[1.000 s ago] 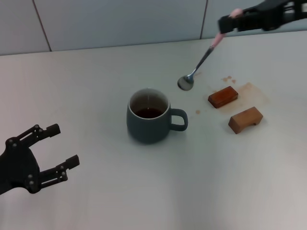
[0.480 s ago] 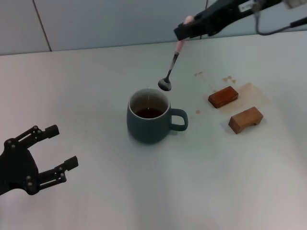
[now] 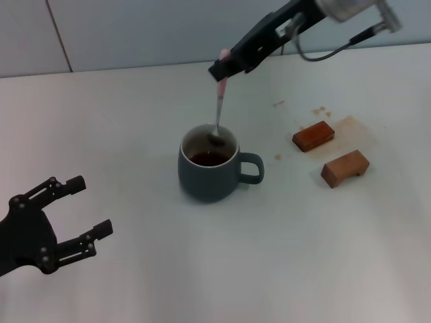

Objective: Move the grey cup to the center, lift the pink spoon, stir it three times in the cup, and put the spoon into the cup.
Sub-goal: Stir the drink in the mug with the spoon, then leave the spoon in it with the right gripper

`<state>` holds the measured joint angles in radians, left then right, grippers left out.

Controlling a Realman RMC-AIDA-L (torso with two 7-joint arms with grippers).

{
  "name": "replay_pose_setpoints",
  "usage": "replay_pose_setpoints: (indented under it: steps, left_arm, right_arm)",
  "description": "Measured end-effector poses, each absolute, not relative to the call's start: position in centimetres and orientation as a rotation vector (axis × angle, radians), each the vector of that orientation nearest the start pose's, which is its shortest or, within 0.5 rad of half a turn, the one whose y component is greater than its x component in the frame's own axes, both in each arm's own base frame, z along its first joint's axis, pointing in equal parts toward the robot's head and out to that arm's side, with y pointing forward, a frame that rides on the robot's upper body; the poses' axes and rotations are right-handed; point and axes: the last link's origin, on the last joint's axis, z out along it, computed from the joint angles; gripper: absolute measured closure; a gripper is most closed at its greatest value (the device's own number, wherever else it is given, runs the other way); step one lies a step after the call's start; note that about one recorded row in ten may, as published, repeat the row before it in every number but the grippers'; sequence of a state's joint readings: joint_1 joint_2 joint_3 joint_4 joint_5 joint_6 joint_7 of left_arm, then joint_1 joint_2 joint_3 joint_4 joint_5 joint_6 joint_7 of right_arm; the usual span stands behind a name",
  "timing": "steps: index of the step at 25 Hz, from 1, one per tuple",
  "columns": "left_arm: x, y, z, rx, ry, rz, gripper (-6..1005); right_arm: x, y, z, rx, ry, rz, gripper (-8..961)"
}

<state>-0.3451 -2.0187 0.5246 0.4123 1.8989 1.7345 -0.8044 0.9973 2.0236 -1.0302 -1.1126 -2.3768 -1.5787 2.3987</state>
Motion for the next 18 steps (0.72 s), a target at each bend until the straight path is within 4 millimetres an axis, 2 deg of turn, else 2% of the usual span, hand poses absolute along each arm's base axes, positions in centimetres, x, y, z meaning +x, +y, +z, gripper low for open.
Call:
replay_pose_setpoints:
  steps: [6,12,18]
  left_arm:
    - [-31.7,25.4,1.1,-2.523,-0.289,-0.898,137]
    - [-31.6,25.5,1.1,-2.523,-0.288,-0.9,137]
    - [-31.5,25.6,0.9,-2.521,-0.29,-0.906,137]
  right_arm:
    - [6.6,42.2,0.1,-2.821,0.679,-0.154,833]
    - [6.9,41.8,-1.2,-2.833,0.647,-0.23,833]
    - [7.1,42.2,-2.0,-2.817,0.628,-0.185,832]
